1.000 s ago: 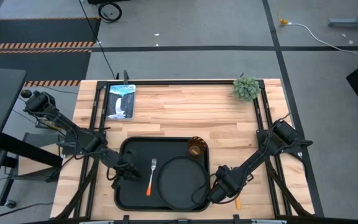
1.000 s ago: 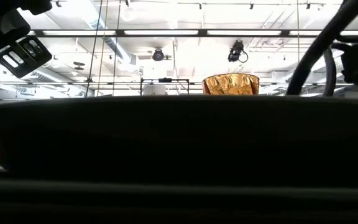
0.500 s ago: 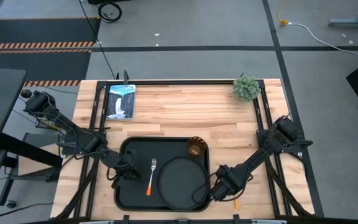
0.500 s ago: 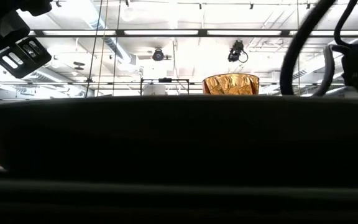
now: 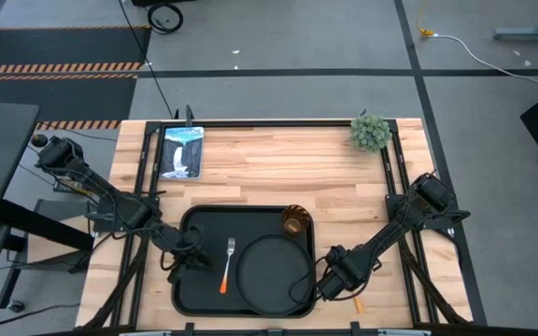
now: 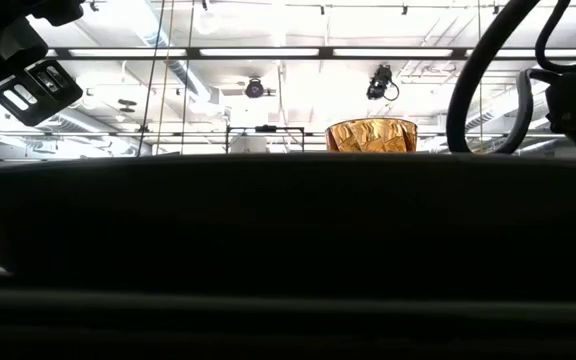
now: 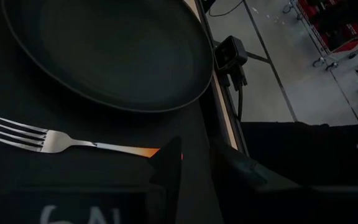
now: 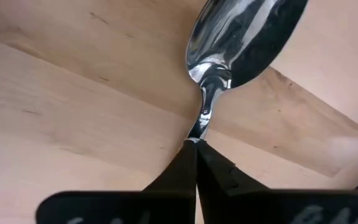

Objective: Pick and place plate/cup/fork/spoon on tray
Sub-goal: Put the yellow spoon to the left of the orange fork on the black tray

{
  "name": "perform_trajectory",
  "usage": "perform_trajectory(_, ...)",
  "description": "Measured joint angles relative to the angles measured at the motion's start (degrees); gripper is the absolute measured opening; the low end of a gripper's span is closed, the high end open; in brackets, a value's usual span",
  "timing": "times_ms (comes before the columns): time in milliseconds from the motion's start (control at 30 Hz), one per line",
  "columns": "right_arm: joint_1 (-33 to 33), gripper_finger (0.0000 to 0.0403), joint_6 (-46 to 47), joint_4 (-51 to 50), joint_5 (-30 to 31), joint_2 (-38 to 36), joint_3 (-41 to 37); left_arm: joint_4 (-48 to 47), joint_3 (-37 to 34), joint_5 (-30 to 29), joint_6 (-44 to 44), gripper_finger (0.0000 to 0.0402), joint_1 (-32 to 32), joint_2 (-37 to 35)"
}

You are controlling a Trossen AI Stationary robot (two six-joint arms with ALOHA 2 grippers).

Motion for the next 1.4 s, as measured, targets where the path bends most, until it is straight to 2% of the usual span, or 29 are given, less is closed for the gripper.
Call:
perform_trajectory(333,-0.07,0.0004,1.07,-3.06,1.83,-2.02,0.48,0.0,0.0,0.0,-0.06,0.0091,0.0,0.0)
perform_trajectory(667,-0.02,0.0002,3.47,-4.59,11.19,-7.82,2.69,0.0,0.0,-4.58,-0.03,0.0091,0.0,0.0)
perform_trajectory(800,0.0,0.0005,4.54,-4.59,9.99,-8.1,2.82,0.0,0.0,-4.72,-0.06,0.0091,0.0,0.0)
perform_trajectory(1067,0.34,0.0071,4.52,-5.41,11.5,-4.99,1.96,-0.02,0.02,-4.72,-0.25,0.0091,-0.02,0.0)
perform_trajectory(1200,0.57,0.0101,4.44,-4.95,10.33,-3.56,0.29,-0.2,0.02,-4.57,-1.02,0.0091,-0.76,0.0)
perform_trajectory(1400,1.49,0.0122,4.76,-3.43,9.69,-3.48,-1.69,-1.01,0.02,-4.49,-1.26,0.0091,-2.11,0.0)
